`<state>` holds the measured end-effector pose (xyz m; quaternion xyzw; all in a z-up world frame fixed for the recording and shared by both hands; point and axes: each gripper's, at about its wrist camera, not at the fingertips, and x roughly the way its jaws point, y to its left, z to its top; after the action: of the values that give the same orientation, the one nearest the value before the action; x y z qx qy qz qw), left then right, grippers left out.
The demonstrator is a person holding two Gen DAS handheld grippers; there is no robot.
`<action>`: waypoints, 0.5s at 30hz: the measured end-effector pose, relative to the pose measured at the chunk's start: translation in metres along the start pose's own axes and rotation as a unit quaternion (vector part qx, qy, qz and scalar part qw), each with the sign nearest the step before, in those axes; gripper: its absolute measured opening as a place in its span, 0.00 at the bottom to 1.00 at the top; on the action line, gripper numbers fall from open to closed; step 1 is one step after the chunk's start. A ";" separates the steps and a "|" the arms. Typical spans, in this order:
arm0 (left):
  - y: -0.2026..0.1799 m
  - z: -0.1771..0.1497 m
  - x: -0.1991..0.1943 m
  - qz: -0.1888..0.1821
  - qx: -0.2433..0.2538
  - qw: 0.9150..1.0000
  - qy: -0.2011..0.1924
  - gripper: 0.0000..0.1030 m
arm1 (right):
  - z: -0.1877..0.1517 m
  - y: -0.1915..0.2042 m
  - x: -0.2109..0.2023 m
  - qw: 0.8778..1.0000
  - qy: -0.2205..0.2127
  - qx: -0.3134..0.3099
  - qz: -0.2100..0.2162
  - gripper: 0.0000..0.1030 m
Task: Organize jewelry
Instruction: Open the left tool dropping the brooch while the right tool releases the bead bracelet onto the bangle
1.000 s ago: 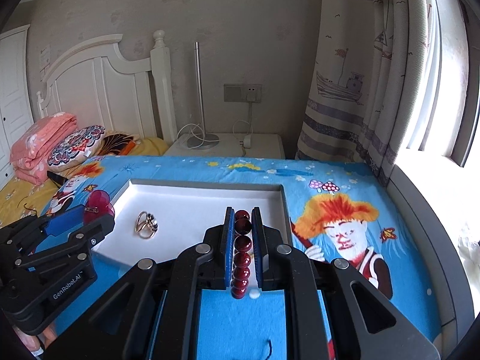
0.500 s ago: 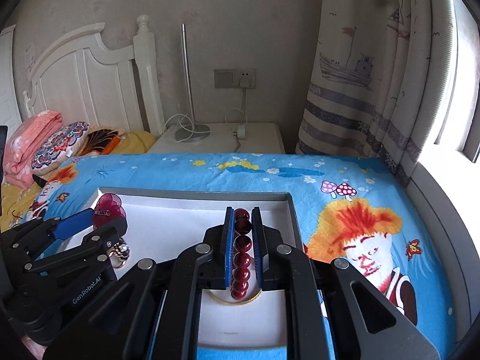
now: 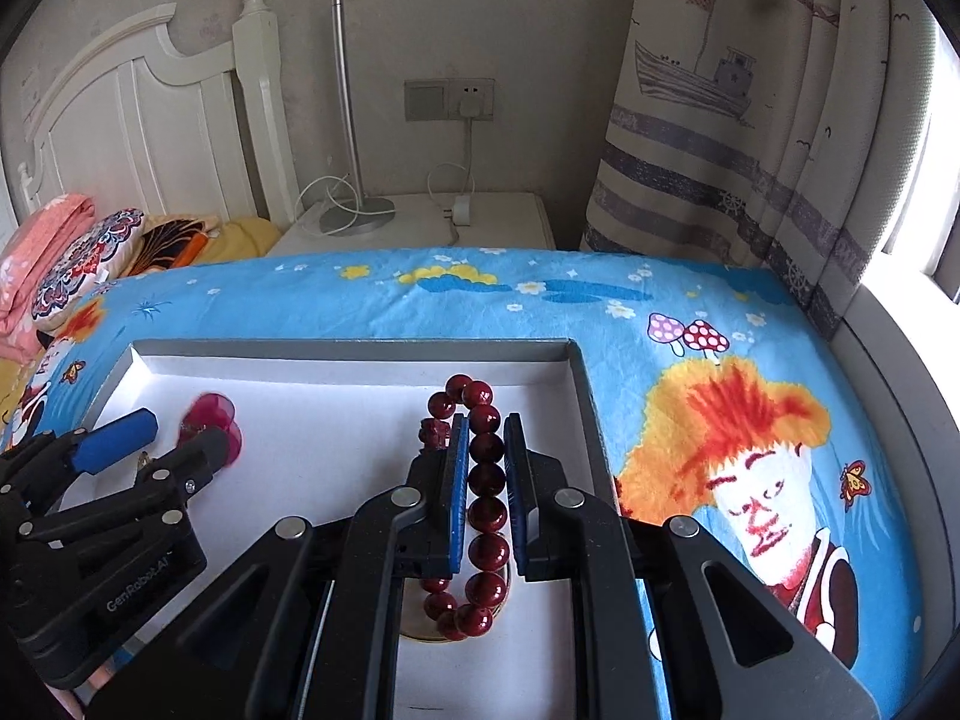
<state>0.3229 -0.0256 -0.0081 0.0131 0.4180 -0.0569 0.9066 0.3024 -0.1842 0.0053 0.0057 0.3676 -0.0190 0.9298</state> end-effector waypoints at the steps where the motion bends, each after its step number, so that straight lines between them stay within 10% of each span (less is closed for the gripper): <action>1: -0.001 0.000 -0.001 0.001 0.000 1.000 -0.001 0.59 | -0.001 0.000 0.001 1.000 0.003 -0.002 0.000 0.14; 9: 0.002 -0.005 -0.024 0.010 -0.008 0.999 -0.031 0.80 | -0.006 -0.002 -0.008 1.000 0.000 0.003 0.007 0.47; 15: 0.001 -0.019 -0.057 0.023 0.001 0.998 -0.066 0.84 | -0.012 -0.002 -0.039 1.000 -0.023 0.010 0.016 0.52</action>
<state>0.2720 -0.0177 0.0233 0.0203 0.3565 -0.0372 0.9333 0.2655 -0.1850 0.0228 0.0207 0.3458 -0.0083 0.9381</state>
